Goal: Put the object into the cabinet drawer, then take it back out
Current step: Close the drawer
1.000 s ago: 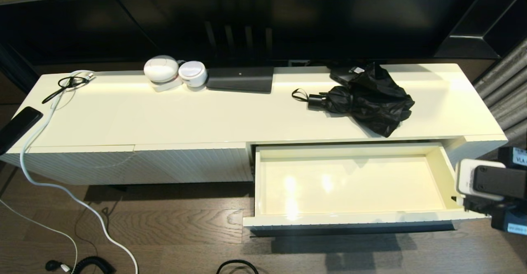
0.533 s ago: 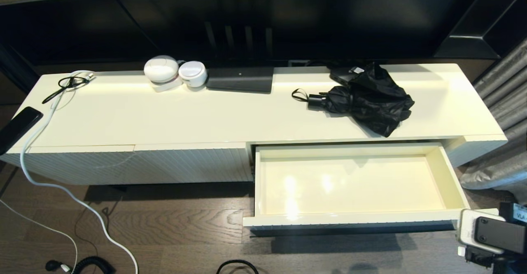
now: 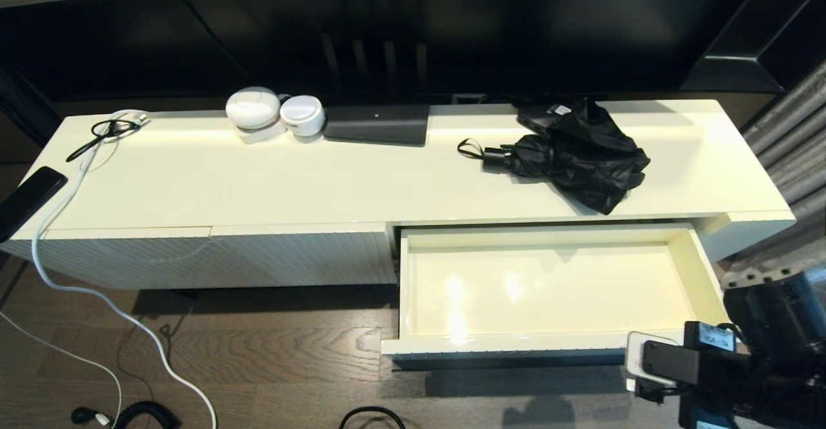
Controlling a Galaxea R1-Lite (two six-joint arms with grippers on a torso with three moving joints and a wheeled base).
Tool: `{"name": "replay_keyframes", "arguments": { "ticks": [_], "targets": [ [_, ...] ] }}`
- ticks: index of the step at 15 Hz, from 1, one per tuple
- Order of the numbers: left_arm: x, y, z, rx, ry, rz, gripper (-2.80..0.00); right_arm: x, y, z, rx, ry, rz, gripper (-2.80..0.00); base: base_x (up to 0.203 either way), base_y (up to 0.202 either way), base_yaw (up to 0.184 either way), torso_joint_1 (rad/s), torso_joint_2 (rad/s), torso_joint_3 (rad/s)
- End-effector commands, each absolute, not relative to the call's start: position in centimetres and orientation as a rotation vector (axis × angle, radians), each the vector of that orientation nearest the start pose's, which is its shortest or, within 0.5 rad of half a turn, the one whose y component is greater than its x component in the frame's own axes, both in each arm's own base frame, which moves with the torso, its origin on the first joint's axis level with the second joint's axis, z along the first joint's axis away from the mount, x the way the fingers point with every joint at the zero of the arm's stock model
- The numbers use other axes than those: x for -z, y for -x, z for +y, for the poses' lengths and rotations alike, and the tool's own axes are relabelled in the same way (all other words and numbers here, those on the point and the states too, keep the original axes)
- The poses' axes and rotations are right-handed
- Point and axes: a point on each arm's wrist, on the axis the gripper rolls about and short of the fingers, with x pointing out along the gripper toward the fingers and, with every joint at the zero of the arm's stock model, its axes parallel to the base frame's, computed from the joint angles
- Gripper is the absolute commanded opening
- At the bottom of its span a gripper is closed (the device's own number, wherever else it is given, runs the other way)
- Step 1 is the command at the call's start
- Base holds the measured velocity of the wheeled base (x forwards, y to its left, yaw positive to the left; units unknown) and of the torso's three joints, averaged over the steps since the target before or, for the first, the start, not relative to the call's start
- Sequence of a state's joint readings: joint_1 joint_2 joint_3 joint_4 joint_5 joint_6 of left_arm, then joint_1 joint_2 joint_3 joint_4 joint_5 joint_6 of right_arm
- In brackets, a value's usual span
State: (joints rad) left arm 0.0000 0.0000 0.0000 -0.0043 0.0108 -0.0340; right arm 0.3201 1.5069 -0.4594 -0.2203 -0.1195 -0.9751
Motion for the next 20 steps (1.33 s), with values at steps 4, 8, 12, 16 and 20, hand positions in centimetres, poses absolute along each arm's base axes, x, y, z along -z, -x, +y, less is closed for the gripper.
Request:
{"name": "replay_keyframes", "arguments": {
  "ticks": [4,8,12,16,20],
  "targets": [
    [-7.6,2.3,0.0,-0.011,0.035,-0.003,-2.8,-6.6,-23.0,8.9,-0.628,1.128,0.632,-2.8,0.0,0.0,0.0,0.0,0.0,0.0],
    [-7.6,2.3,0.0,-0.009,0.035,-0.003,-2.8,-6.0,-23.9,9.4,-0.598,1.123,0.575,-2.8,0.0,0.0,0.0,0.0,0.0,0.0],
    [-7.6,2.3,0.0,-0.011,0.035,-0.003,-2.8,-6.8,-24.0,9.4,-0.569,1.119,0.533,-2.8,0.0,0.0,0.0,0.0,0.0,0.0],
    [-7.6,2.3,0.0,-0.011,0.035,-0.003,-2.8,-7.3,-24.4,9.5,-0.541,1.118,0.491,-2.8,0.0,0.0,0.0,0.0,0.0,0.0],
    [-7.6,2.3,0.0,-0.01,0.035,-0.003,-2.8,-7.5,-25.0,9.7,-0.481,1.126,0.452,-2.8,0.0,0.0,0.0,0.0,0.0,0.0]
  ]
}}
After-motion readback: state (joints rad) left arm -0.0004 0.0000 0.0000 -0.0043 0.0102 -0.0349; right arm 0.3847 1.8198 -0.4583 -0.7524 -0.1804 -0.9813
